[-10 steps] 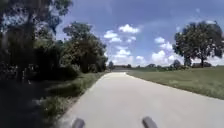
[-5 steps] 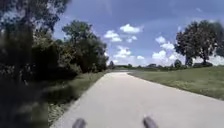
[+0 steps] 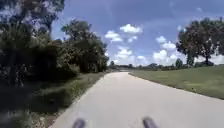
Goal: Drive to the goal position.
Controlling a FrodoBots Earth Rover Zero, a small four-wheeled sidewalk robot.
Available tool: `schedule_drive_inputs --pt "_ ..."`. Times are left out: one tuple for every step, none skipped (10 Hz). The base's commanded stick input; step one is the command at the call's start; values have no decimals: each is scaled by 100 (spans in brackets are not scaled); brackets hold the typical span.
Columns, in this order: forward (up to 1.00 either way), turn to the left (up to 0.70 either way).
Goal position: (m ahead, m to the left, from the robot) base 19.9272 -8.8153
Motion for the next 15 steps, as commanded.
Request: schedule_drive_inputs --pt "70 0" --pt "70 0" --pt "70 0" --pt "70 0" --pt "70 0" --pt "70 0" --pt "70 0" --pt "70 0" --pt "70 0" --pt "70 0" --pt "70 0" --pt "70 0" --pt "70 0" --pt "70 0" --pt "70 0"
